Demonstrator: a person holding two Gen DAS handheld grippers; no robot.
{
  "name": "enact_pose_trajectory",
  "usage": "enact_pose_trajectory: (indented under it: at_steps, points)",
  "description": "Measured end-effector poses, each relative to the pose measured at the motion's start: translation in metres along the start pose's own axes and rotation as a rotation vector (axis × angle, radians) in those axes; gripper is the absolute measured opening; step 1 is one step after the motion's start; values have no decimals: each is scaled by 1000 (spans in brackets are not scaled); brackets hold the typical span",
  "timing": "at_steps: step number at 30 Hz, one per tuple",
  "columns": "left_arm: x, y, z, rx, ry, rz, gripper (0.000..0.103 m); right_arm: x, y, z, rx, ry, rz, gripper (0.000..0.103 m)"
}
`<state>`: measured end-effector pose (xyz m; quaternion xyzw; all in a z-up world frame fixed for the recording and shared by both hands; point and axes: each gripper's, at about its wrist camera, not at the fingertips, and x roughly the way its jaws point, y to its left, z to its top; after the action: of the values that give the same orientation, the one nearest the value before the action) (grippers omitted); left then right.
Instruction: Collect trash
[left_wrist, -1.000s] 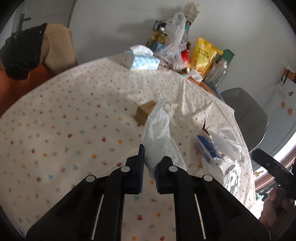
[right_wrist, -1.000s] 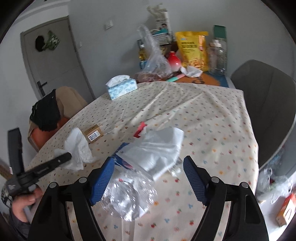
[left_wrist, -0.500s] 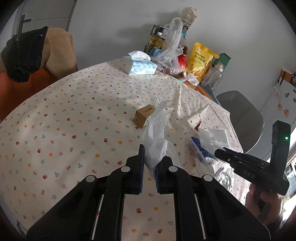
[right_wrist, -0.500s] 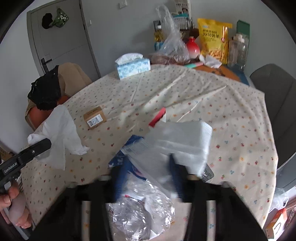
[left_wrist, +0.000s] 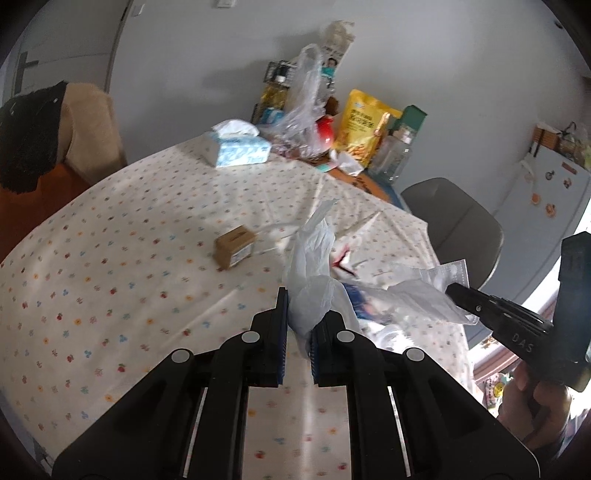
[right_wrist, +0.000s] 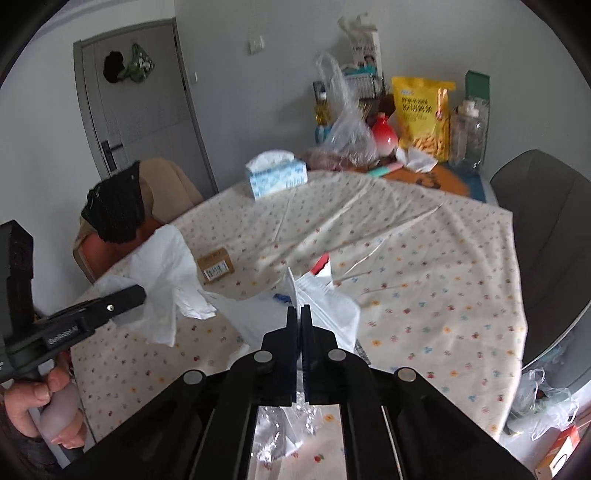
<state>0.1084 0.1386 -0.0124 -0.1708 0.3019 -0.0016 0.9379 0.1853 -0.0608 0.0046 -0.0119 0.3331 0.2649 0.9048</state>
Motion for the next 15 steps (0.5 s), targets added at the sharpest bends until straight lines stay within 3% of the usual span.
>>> enact_pose_trajectory:
  at_steps: [8,15]
  points:
    - [-5,-47,6,64,-22,-60,10,-58,-27,-1,71,-102,15,3]
    - [-1,-91,5,125,-20,-123,10,-103,-56,-6,117,-175,-30,3]
